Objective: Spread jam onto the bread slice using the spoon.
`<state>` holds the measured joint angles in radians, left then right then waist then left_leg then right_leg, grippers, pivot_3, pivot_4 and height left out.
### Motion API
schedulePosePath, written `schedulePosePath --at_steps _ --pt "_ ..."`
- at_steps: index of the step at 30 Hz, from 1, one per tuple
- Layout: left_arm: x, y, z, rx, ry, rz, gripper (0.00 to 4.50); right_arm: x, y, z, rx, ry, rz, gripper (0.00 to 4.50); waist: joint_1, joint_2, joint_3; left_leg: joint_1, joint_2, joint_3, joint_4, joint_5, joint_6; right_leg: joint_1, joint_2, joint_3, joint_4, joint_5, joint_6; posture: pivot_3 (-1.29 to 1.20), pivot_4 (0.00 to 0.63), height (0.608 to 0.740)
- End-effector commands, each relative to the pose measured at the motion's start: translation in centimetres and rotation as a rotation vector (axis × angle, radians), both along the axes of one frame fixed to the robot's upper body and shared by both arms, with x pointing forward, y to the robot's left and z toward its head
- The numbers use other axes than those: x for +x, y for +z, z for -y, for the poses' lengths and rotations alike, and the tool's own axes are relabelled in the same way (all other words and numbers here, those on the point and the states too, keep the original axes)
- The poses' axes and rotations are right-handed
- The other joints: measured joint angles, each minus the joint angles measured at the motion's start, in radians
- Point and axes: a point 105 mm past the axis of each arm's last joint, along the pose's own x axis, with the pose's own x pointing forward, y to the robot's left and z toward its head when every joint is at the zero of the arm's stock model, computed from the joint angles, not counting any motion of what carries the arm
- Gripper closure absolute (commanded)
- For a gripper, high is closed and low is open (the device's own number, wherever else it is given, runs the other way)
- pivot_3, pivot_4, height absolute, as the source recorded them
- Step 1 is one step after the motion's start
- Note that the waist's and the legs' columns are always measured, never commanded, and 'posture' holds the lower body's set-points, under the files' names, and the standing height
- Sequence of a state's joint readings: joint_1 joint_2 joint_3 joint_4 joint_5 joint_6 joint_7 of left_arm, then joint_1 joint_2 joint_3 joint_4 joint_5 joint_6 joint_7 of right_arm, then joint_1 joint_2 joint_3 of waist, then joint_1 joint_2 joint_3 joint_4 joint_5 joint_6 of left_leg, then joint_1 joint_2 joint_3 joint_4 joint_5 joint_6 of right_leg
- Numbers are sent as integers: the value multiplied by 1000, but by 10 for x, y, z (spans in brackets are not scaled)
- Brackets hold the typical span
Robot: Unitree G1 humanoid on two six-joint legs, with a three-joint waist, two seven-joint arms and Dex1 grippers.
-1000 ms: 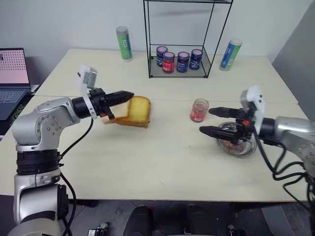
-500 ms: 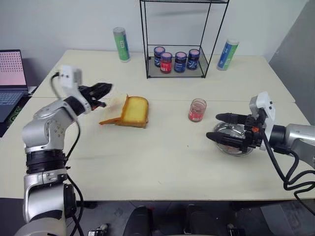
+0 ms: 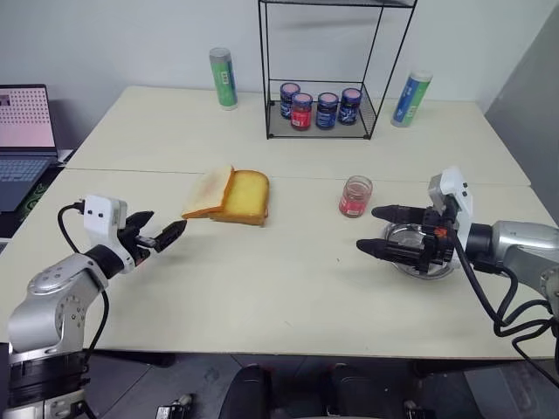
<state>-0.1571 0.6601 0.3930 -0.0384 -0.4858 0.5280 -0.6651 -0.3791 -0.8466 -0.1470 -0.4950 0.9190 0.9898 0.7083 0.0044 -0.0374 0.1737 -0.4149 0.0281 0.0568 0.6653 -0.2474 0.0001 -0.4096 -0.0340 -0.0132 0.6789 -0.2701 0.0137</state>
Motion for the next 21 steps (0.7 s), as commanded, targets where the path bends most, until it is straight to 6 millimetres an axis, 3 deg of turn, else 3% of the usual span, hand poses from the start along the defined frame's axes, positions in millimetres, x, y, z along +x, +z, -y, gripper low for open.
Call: schedulePosePath --at_steps 1,6,11,15,21 --pt "11 17 25 65 -44 110 33 2 8 -1 4 16 44 0 1 0 0 0 0 0 0 0 0 0 0 0 0 0 0 0 150 740" --pt "30 10 51 160 -83 164 33 2 8 -2 9 12 49 0 1 0 0 0 0 0 0 0 0 0 0 0 0 0 0 0 150 740" --pt "52 9 60 202 -83 201 33 2 7 1 10 -12 56 0 -2 0 0 0 0 0 0 0 0 0 1 0 0 0 0 0 150 740" --pt "67 8 53 255 -55 201 33 0 7 2 9 -28 63 0 -6 0 0 0 0 0 0 0 0 0 1 0 0 0 0 0 150 740" --pt "73 -5 47 282 -66 145 33 -2 9 6 4 -50 75 0 -6 0 0 0 0 0 0 0 0 0 1 0 0 0 0 0 150 740"
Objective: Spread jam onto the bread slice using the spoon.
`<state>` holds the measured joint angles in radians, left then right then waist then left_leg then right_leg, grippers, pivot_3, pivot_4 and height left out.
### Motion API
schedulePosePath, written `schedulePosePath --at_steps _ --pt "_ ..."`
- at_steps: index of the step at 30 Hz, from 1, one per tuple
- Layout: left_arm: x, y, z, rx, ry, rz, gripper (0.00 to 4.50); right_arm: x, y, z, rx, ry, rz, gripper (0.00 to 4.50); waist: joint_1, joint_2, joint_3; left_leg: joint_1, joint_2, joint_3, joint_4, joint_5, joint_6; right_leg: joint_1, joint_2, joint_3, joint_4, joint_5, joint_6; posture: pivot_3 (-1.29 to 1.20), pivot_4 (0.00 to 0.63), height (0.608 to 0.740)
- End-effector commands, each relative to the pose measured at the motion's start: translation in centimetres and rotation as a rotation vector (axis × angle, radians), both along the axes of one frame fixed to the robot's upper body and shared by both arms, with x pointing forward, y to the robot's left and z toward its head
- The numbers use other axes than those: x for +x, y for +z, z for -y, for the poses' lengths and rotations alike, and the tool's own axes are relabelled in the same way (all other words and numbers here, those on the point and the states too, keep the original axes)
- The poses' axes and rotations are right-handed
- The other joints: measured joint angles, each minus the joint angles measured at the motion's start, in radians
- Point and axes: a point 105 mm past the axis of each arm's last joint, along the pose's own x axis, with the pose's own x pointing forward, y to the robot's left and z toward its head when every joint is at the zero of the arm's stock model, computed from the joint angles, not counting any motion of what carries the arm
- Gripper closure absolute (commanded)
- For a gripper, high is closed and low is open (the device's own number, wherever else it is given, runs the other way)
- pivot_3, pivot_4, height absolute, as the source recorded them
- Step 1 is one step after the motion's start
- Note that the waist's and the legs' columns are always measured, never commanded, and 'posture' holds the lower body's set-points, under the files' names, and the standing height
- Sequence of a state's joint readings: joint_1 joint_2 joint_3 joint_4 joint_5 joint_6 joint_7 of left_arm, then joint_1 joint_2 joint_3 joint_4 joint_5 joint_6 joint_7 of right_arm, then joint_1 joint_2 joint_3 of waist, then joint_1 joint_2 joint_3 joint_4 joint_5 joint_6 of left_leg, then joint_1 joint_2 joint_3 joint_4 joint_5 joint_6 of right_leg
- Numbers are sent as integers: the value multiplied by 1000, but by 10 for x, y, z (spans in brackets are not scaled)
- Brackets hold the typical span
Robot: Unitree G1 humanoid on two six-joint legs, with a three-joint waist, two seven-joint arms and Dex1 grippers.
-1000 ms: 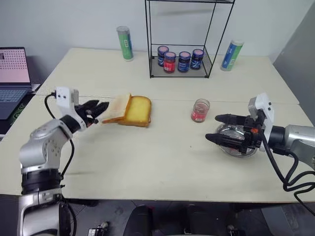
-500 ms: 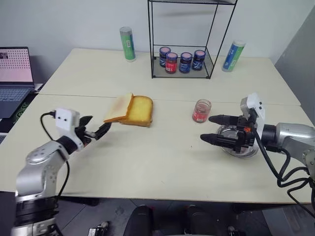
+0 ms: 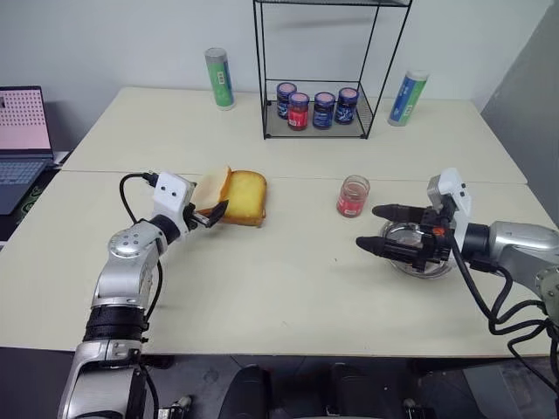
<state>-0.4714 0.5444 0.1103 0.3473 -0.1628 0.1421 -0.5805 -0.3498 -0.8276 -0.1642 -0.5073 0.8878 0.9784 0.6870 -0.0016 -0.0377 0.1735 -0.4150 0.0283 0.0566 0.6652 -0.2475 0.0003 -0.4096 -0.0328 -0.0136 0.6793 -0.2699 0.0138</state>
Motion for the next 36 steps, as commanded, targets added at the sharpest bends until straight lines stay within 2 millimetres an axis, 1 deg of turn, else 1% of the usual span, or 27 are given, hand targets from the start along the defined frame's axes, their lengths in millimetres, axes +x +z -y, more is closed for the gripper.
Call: schedulePosePath --at_steps 1,2,6,7,12,14,15,17,20,23,24,29,31,32,34,36 --pt "2 3 -3 29 -18 -2 33 -4 12 3 3 -8 59 0 0 0 0 0 0 0 0 0 0 0 0 0 0 0 0 0 150 740" --pt "2 2 -4 29 -13 -7 33 -4 12 3 2 -12 61 0 0 0 0 0 0 0 0 0 0 0 0 0 0 0 0 0 150 740" --pt "3 0 -14 22 34 -7 766 -3 12 4 4 -15 63 0 0 0 0 0 0 0 0 0 0 0 0 0 0 0 0 0 150 740" --pt "3 0 -16 18 42 -4 1049 -3 11 4 3 -14 63 0 -1 0 0 0 0 0 0 0 0 0 0 0 0 0 0 0 150 740" --pt "2 1 -19 5 59 1 2079 0 13 5 1 -12 69 0 -1 0 0 0 0 0 0 0 0 0 0 0 0 0 0 0 150 740" --pt "2 1 -21 3 65 2 2613 1 14 5 2 -13 71 0 0 0 0 0 0 0 0 0 0 0 0 0 0 0 0 0 150 740" --pt "3 2 -22 -2 72 5 2746 2 14 5 2 -13 73 0 0 0 0 0 0 0 0 0 0 0 0 0 0 0 0 0 150 740" --pt "3 3 -24 -8 81 9 3178 3 14 6 2 -12 73 0 0 0 0 0 0 0 0 0 0 0 0 0 0 0 0 0 150 740" --pt "4 6 -29 -25 103 19 3711 3 14 6 1 -14 74 0 0 0 0 0 0 0 0 0 0 0 0 0 0 0 0 0 150 740" --pt "5 11 -36 -48 129 29 4393 3 14 7 0 -15 74 0 0 0 0 0 0 0 0 0 0 0 0 0 0 0 0 0 150 740" --pt "5 13 -36 -45 128 29 4479 3 14 7 0 -14 74 0 0 0 0 0 0 0 0 0 0 0 0 0 0 0 0 0 150 740" --pt "10 26 -42 -51 146 57 4479 2 15 6 -2 -15 79 0 0 0 0 0 0 0 0 0 0 0 0 0 0 0 0 0 150 740" --pt "14 52 -35 -71 113 122 4479 1 17 6 -1 -14 84 0 0 0 0 0 0 0 0 0 0 0 0 0 0 0 0 0 150 740" --pt "14 67 -29 -85 79 155 4479 0 19 6 0 -13 87 0 0 0 0 0 0 0 0 0 0 0 0 0 0 0 0 0 150 740" --pt "14 95 -10 -105 -7 210 4479 -1 22 6 2 -10 93 0 0 0 0 -1 0 -1 0 0 0 0 0 -1 0 0 0 0 150 740" --pt "12 117 9 -106 -86 243 4479 -4 25 7 0 -1 95 0 3 -1 1 -1 0 -1 1 0 0 0 0 -1 0 0 0 0 150 740"
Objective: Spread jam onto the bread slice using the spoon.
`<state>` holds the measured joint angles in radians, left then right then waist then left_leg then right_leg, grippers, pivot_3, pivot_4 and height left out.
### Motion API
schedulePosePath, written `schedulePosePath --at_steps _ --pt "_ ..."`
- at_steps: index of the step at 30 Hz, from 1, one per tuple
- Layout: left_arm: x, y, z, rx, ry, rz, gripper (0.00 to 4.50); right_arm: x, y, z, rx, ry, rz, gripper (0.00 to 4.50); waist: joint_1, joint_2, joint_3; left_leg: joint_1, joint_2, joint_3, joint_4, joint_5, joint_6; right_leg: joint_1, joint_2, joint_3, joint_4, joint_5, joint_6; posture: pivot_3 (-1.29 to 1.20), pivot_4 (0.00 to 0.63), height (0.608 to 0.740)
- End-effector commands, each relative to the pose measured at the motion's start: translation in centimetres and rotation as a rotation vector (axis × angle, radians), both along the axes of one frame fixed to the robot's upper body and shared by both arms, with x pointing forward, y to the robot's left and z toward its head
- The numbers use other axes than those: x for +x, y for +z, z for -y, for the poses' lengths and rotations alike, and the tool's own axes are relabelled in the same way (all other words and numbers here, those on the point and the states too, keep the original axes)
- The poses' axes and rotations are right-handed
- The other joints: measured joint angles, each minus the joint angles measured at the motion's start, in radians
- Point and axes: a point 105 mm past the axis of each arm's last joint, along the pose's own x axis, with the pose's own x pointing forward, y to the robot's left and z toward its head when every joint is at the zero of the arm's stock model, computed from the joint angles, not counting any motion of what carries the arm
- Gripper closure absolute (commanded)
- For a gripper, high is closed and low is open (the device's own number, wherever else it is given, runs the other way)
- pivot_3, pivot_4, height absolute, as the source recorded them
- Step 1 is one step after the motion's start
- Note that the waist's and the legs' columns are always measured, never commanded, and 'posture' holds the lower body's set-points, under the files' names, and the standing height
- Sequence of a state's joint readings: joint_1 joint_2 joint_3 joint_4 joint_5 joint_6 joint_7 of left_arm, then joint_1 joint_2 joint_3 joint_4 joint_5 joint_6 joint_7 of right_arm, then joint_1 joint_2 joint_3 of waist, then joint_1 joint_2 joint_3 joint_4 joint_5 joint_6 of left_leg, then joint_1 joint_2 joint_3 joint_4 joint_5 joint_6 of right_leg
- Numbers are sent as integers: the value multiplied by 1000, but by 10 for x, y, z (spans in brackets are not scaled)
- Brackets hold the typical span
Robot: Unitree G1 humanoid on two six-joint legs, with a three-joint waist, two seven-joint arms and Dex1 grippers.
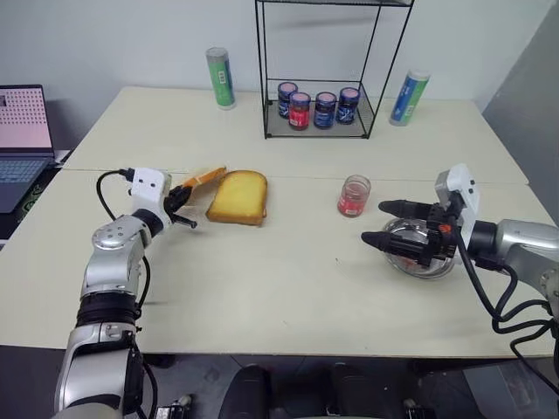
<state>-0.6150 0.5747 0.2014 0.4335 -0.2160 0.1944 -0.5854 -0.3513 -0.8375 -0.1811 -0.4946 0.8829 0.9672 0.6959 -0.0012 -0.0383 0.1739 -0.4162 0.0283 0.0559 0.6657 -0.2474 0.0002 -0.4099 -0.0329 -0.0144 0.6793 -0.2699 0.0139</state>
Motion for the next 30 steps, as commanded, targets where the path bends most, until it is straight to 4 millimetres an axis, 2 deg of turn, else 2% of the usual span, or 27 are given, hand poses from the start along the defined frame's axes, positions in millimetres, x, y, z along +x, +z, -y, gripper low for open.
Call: schedulePosePath --at_steps 1,3,6,11,13,16,19,22,25,28,30 --pt "-7 80 42 20 -194 183 4479 -8 23 2 -6 22 78 0 4 0 0 -1 0 0 0 0 0 0 0 0 0 0 0 0 150 740" --pt "-17 89 66 50 -322 169 4479 -12 26 4 -15 32 77 0 4 0 0 -1 -1 0 0 0 0 0 -1 0 -1 0 0 0 150 740" --pt "-52 86 108 137 -614 78 4479 -18 33 10 -23 37 69 0 0 0 0 0 -1 1 0 0 0 1 -1 1 -1 0 1 0 150 740" --pt "-108 60 140 300 -965 -104 4479 -24 36 19 -15 10 39 0 -12 0 0 2 1 1 -1 0 0 1 2 2 -1 0 0 0 150 740" --pt "-120 52 146 352 -1048 -138 4479 -29 33 20 -13 14 13 0 -11 0 0 2 1 1 -1 0 0 1 2 2 0 -1 -1 0 150 740" --pt "-124 45 156 399 -1115 -144 4479 -40 26 15 -16 51 -35 0 -5 0 0 3 1 0 -1 0 0 1 3 2 0 -1 -1 0 150 740" --pt "-115 35 171 463 -1143 -94 4479 -48 19 13 -31 65 -70 0 -1 0 0 2 1 1 -1 0 0 1 4 2 0 -2 1 0 150 740" --pt "-102 41 184 483 -1137 -6 4479 -48 18 14 -24 46 -67 0 5 0 0 2 0 0 0 0 0 2 8 2 -2 -2 1 0 150 740" --pt "-100 45 192 479 -1156 61 4479 -47 18 14 -16 27 -61 0 4 0 0 1 0 0 1 0 0 2 8 3 -2 -1 0 0 150 740" --pt "-103 26 192 565 -1189 66 4479 -47 17 14 -13 13 -63 0 -1 0 0 1 1 1 0 0 0 2 9 3 -3 -1 0 0 150 740" --pt "-106 -6 185 691 -1211 30 4479 -47 15 14 -12 2 -65 0 -2 1 0 2 1 1 0 0 0 2 9 3 -2 -1 0 0 150 740"
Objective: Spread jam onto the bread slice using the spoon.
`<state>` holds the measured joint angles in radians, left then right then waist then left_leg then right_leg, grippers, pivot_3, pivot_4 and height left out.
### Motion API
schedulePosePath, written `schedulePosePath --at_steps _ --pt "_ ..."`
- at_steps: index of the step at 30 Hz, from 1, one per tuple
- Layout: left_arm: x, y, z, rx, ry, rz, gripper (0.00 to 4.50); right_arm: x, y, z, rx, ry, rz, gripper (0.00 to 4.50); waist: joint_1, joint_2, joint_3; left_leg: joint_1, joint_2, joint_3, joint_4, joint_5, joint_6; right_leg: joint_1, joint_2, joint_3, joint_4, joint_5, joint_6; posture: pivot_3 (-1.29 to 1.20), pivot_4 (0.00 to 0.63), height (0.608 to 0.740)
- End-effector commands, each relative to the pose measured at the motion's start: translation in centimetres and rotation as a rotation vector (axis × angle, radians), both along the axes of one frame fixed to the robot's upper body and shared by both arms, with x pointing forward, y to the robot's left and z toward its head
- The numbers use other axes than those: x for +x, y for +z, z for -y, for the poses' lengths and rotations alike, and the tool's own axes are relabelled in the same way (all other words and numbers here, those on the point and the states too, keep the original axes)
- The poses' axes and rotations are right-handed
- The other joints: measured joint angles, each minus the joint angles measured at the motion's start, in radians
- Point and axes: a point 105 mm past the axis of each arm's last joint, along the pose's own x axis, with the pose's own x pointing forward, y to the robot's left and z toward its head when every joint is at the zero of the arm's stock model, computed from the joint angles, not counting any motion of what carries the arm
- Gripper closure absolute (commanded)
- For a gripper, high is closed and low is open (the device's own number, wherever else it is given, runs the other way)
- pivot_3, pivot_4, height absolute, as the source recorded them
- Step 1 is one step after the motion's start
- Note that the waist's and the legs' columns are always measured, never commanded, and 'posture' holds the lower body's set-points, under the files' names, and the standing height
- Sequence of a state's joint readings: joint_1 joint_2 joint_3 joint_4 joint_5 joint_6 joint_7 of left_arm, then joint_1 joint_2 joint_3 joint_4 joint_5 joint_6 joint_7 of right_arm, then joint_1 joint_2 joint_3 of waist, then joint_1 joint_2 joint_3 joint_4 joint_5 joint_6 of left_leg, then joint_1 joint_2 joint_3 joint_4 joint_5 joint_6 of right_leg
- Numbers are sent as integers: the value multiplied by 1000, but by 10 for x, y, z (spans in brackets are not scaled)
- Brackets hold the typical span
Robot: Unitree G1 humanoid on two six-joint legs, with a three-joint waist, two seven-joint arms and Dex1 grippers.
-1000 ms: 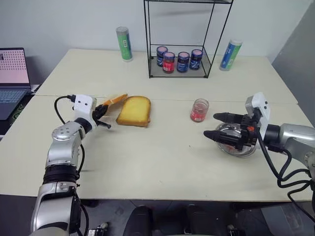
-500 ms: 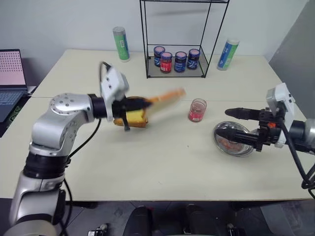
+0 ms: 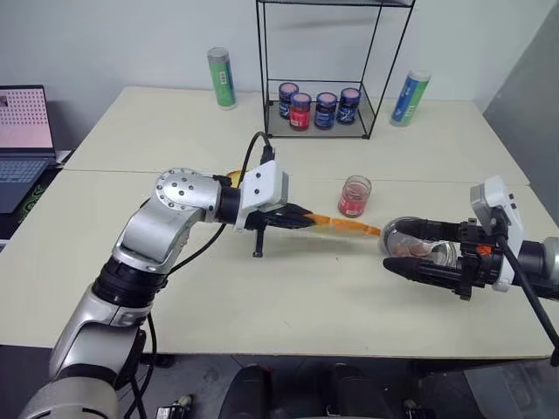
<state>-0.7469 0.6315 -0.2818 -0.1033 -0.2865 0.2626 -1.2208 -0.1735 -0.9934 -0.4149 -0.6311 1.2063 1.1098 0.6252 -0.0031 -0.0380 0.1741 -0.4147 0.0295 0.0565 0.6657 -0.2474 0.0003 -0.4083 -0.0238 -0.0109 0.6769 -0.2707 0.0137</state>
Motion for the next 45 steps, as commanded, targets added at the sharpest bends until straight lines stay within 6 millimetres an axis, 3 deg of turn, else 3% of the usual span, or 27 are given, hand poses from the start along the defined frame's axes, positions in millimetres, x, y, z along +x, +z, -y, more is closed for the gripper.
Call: schedulePosePath --at_steps 1,4,9,20,35,36,41,45 --pt "-6 -56 -12 220 -61 105 4479 -2 8 -1 9 -10 52 0 -1 1 -1 0 0 0 0 0 0 0 0 0 1 0 0 0 150 740" --pt "-3 -90 -21 289 -53 139 4479 -2 5 -2 9 -16 49 0 1 3 -2 4 0 1 -2 0 0 1 0 1 1 0 0 0 150 740" --pt "0 -106 -37 349 -42 147 4479 2 5 0 6 -22 52 0 7 2 -1 1 0 0 0 0 0 1 -1 -1 0 0 0 0 150 740" --pt "50 -98 -27 280 162 278 4479 8 5 1 4 -21 61 0 4 2 -1 1 0 0 0 0 0 1 -1 -1 1 -1 2 0 150 740" --pt "67 -86 -1 187 224 289 4479 8 3 6 7 -50 68 0 5 2 -1 0 0 0 1 0 0 1 -1 -1 1 0 1 0 150 740" --pt "68 -85 -1 181 227 289 4037 8 3 7 7 -53 68 0 4 2 -1 0 0 0 1 0 0 1 -1 -1 1 0 1 0 150 740" --pt "63 -74 -9 134 210 220 3083 10 -4 19 4 -110 53 0 4 2 -1 0 0 -1 1 0 0 1 -1 -1 1 0 1 0 150 740" --pt "61 -61 -35 161 217 189 2175 14 -8 41 -10 -191 41 0 3 2 -1 0 0 0 1 0 0 1 -1 -1 1 0 1 0 150 740"
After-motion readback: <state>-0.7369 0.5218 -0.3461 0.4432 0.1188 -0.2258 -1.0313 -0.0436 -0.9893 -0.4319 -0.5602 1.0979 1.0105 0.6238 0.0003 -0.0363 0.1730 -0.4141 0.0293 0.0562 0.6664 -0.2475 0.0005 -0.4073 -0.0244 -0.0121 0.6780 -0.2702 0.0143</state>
